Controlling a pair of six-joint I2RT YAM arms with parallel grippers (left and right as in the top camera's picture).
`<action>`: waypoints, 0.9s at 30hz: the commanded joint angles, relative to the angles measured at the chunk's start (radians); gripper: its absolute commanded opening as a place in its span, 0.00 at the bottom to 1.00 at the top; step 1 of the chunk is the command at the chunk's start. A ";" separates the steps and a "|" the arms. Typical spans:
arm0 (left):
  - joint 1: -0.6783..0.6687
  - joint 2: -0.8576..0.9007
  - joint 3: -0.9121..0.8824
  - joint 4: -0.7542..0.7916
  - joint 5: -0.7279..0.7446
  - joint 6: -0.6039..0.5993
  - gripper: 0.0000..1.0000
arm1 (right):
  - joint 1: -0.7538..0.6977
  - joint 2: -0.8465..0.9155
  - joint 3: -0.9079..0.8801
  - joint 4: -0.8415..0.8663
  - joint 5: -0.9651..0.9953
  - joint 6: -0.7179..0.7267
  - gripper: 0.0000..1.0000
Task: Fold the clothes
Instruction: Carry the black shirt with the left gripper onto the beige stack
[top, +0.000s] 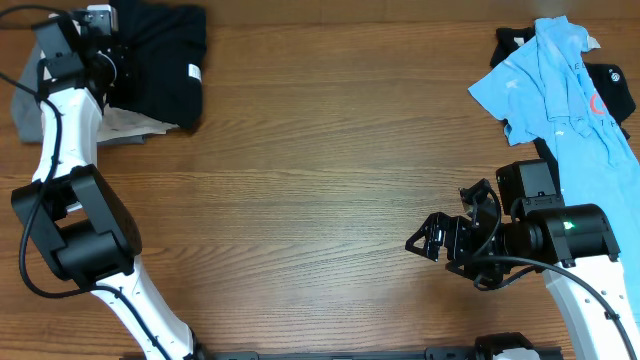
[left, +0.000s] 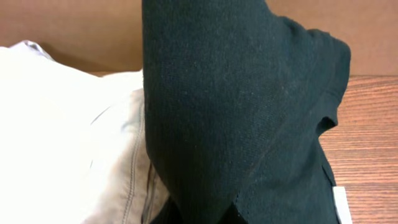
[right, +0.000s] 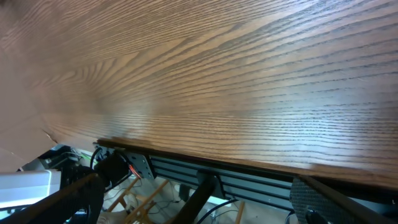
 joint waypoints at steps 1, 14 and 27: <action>0.011 0.002 0.089 0.001 -0.013 0.025 0.06 | 0.005 -0.002 0.000 -0.001 0.003 0.005 1.00; 0.033 0.003 0.142 -0.051 -0.138 0.034 0.08 | 0.005 -0.002 0.000 -0.005 0.003 0.004 1.00; 0.050 -0.018 0.143 -0.073 -0.166 0.006 0.06 | 0.005 -0.002 0.000 -0.011 0.003 0.004 1.00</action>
